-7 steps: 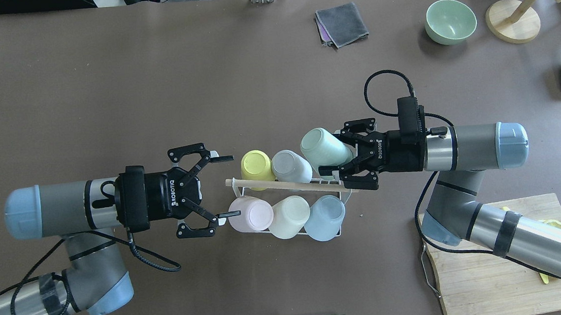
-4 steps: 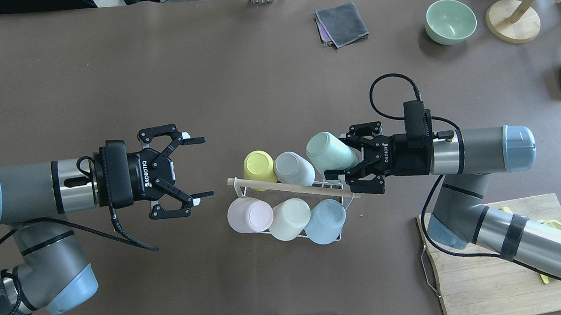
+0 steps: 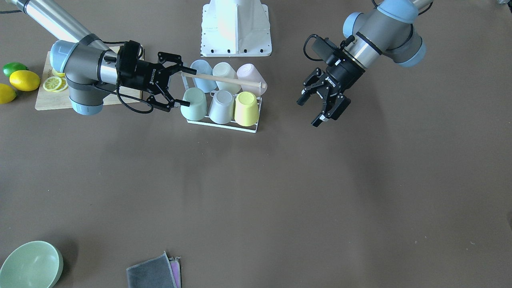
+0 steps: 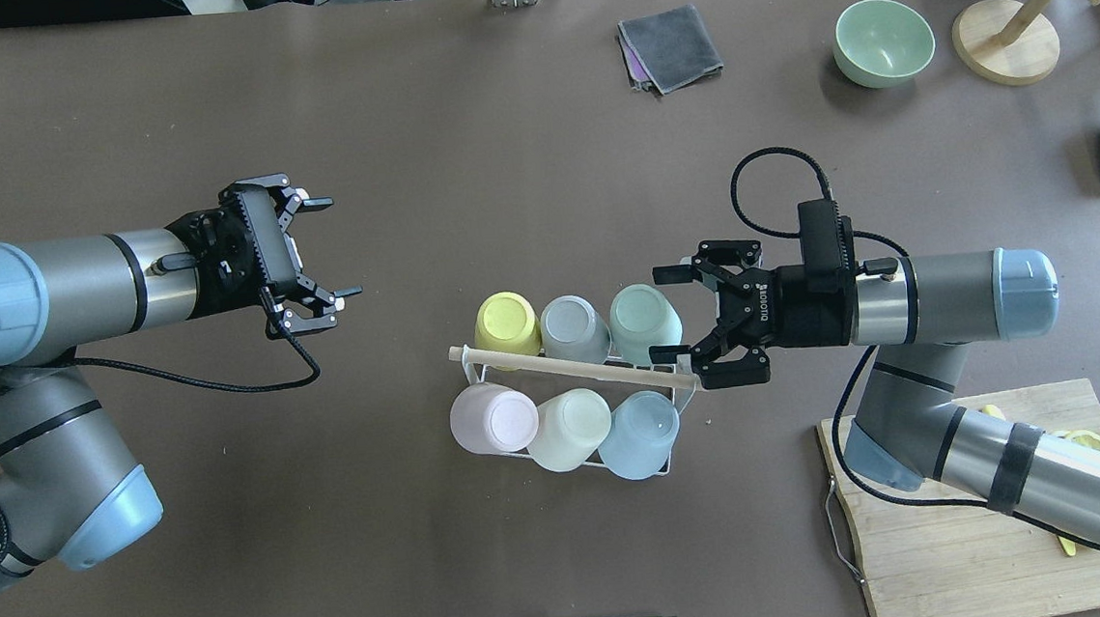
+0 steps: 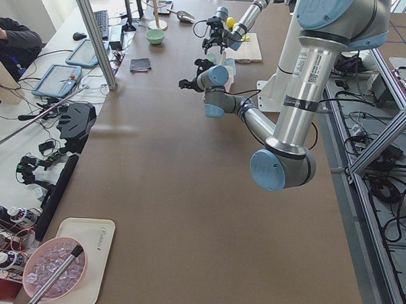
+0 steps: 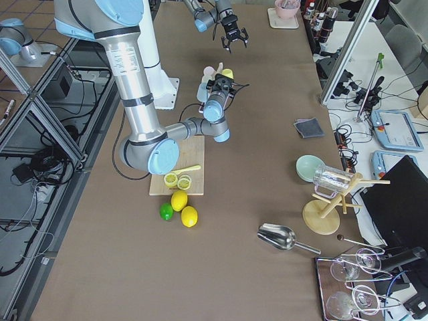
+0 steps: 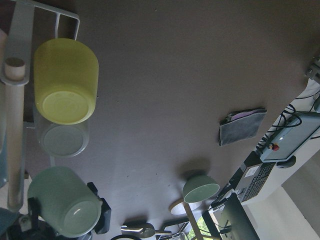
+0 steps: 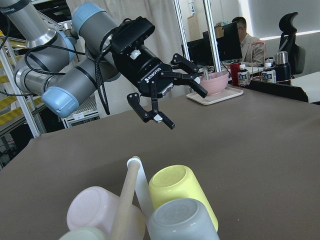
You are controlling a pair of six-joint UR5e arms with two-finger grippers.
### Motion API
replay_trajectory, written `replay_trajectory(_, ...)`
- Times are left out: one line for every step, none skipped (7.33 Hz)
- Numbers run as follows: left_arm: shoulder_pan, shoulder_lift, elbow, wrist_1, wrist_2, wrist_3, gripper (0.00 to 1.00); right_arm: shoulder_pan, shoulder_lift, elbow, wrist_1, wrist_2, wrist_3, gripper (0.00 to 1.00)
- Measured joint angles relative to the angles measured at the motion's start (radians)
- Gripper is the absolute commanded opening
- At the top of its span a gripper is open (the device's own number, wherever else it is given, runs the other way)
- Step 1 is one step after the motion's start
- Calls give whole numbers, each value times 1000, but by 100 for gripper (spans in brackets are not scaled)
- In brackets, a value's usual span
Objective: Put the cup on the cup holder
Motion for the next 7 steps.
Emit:
replay_trajectory(-2, -1, -10, 110, 67, 23, 98, 1, -9, 13, 0, 2, 1, 100)
replay_trajectory(-1, -2, -19, 228, 150, 33, 98, 9, -27, 33, -1, 17, 2, 100)
replay_trajectory(-1, -8, -25, 355, 236, 35, 98, 40, -49, 50, -7, 67, 3, 100)
replay_trajectory(-3, -14, -33, 483, 305, 33, 98, 97, -69, 56, -33, 156, 5, 100)
replay_trajectory(-6, -15, -41, 583, 341, 32, 98, 171, -90, 56, -90, 269, 5, 100)
replay_trajectory(-7, -12, -46, 645, 354, 31, 98, 252, -118, 53, -171, 370, 4, 100)
replay_trajectory(-9, -10, -47, 676, 350, 27, 98, 322, -146, 53, -264, 429, 1, 100)
